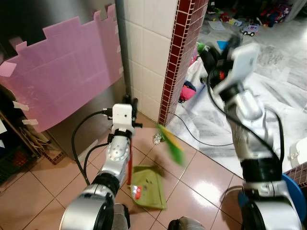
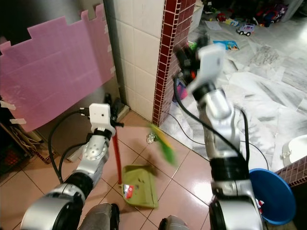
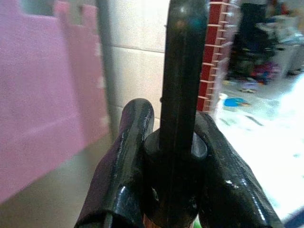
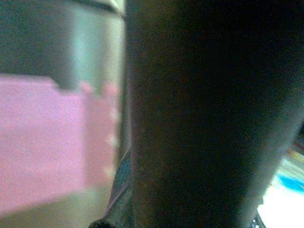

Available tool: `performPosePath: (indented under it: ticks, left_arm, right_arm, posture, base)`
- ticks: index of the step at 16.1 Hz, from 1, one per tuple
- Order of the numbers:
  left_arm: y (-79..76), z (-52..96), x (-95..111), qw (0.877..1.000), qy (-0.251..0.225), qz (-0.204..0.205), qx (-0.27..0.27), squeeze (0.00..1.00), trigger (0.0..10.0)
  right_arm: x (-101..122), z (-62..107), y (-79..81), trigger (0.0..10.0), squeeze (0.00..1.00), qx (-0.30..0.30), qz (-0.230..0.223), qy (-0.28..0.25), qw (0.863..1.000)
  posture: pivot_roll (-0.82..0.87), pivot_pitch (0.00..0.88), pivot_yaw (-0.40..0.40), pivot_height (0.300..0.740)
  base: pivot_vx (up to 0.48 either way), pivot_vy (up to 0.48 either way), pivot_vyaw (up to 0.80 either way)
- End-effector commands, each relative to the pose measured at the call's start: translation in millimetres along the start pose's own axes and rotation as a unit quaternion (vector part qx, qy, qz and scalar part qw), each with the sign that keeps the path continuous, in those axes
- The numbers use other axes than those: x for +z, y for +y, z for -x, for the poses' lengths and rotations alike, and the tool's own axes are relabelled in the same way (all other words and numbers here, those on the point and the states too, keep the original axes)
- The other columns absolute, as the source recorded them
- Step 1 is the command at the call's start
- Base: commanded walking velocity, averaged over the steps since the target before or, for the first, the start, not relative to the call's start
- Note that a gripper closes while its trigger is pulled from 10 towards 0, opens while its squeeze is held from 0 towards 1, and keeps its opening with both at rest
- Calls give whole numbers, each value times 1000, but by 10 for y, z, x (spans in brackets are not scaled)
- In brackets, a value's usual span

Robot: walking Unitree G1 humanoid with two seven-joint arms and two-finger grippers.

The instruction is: Sweep floor

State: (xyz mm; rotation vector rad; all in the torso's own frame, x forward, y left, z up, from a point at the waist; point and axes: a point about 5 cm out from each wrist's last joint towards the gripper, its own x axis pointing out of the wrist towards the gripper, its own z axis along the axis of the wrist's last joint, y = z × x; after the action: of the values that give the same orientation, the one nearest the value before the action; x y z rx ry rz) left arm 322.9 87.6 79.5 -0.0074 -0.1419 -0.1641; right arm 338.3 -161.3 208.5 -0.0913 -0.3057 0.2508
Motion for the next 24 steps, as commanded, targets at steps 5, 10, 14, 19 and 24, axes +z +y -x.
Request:
performPosePath:
  ticks: [5,10,14,19,24]
  left_arm:
    - [187,1,203,999,-32,26,34,0,10000]
    - [236,40,309,999,-34,6,-4,0,10000]
    - [155,54,329,998,-19,34,-48,0,10000]
    - [164,65,353,998,-15,33,-56,0,10000]
    - [179,81,383,997,-20,44,-60,0,10000]
  right_arm:
    - [-332,253,-75,10000,0,-97,7,45,994]
    - [-413,224,19,10000,0,-121,16,40,992]
    - [-434,232,-16,10000,0,-153,42,43,986]
    - [-448,238,-24,10000,0,-166,61,41,983]
    - [-474,226,-43,10000,0,-173,69,44,981]
  posture:
    - [-35,0,27,740]
    - [-18,0,34,740]
    - [-18,0,36,740]
    - [-16,0,35,740]
    - [-8,0,30,740]
  base:
    - [0,0,-306]
    - [0,433,-800]
    - [0,480,-800]
    - [0,480,-800]
    - [0,192,-658]
